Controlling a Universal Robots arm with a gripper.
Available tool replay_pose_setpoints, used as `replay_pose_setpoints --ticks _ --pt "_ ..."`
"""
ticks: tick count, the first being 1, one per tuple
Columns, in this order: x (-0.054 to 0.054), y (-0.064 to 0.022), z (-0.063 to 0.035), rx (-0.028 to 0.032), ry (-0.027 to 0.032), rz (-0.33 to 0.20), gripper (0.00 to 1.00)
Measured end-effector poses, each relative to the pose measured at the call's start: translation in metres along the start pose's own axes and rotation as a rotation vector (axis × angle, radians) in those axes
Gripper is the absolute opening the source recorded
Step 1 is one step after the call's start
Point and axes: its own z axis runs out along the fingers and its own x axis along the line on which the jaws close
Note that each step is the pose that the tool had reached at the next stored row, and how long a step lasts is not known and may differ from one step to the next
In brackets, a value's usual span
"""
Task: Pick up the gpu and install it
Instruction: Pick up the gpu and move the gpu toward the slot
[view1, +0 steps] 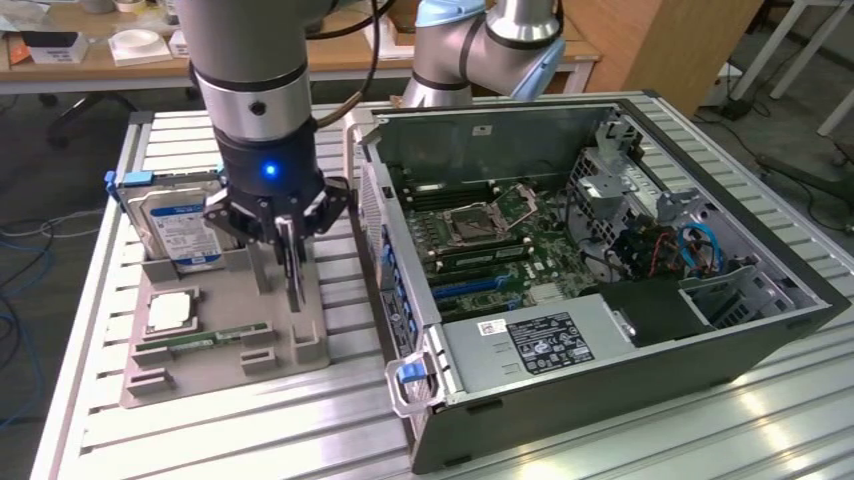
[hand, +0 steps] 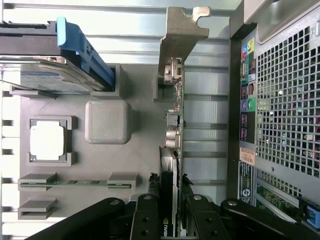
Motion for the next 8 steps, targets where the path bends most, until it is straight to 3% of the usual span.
replay_pose_setpoints --ticks 8 --pt "-0.0001 0.0004 -0.0070 -0.0003 0.0000 0.000 0.27"
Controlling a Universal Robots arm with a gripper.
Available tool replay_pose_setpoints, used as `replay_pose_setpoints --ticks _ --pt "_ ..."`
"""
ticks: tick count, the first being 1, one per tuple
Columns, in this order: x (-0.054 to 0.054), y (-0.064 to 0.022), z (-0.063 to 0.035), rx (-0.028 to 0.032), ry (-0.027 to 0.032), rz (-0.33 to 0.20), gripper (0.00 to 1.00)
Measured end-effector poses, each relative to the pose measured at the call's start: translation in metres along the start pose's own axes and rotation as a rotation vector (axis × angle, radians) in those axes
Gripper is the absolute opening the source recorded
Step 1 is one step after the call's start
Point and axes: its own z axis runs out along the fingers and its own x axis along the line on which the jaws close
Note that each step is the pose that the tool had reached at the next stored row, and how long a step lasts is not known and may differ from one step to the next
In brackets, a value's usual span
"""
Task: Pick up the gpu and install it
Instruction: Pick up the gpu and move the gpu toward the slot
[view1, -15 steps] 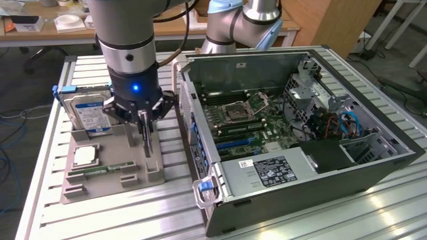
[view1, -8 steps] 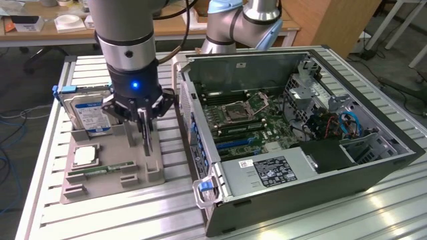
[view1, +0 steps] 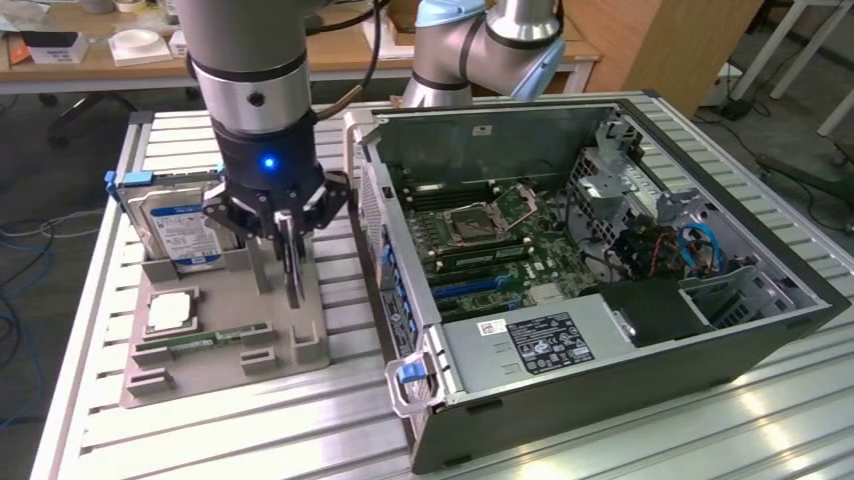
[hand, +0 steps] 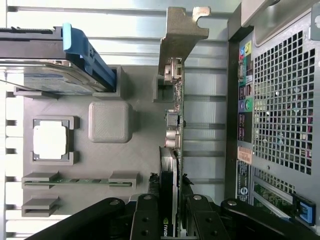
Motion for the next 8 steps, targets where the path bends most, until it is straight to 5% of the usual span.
replay_pose_setpoints --ticks 8 --pt "-0.0002 0.0005 -0.0086 -0.0004 -0.0001 0.000 0.27"
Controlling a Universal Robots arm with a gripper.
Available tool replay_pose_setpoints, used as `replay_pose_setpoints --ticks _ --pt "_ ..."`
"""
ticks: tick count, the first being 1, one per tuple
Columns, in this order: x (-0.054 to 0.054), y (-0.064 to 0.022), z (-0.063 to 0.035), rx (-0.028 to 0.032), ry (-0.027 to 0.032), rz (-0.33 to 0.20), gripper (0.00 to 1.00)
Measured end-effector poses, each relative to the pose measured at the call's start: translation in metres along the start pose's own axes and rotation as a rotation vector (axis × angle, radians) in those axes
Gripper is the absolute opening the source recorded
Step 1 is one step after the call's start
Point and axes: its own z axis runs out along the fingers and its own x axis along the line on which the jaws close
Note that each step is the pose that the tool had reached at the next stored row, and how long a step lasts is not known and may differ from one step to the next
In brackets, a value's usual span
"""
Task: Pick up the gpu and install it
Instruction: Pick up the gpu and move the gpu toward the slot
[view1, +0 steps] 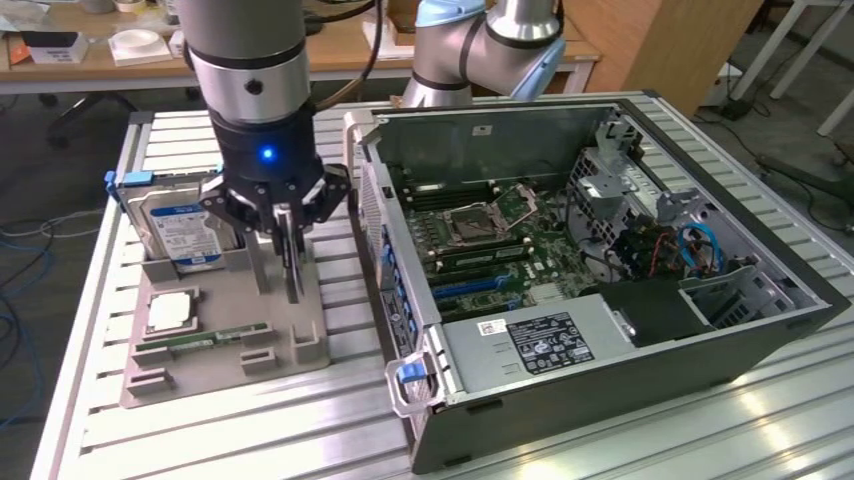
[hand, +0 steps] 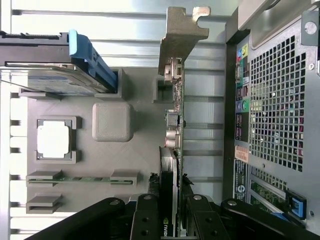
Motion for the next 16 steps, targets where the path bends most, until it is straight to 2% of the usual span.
replay_pose_setpoints --ticks 16 --pt "0.000 0.0010 -0.0156 -0.0002 0.0001 0.000 0.27"
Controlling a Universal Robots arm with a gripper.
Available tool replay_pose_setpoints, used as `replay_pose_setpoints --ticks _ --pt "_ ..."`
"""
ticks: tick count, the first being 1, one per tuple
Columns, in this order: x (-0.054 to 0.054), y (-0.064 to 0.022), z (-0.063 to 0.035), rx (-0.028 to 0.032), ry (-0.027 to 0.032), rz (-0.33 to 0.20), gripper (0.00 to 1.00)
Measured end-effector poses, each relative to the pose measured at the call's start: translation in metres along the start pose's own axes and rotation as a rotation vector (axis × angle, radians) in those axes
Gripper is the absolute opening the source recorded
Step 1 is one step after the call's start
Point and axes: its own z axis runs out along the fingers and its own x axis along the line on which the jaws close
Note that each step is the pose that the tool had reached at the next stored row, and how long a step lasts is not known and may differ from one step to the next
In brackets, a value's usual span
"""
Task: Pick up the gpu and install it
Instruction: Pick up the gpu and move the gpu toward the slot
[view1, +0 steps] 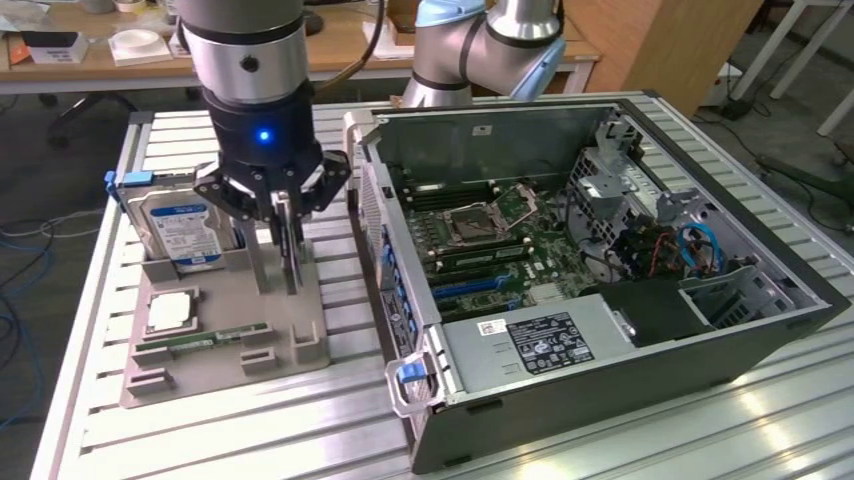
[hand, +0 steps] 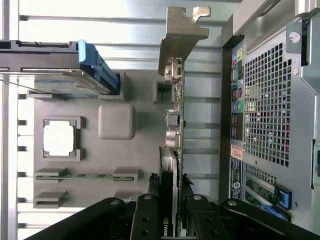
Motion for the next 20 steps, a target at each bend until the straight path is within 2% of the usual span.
replay_pose_setpoints --ticks 20 --pt "0.000 0.0010 -0.0170 -0.0002 0.0000 0.000 0.27"
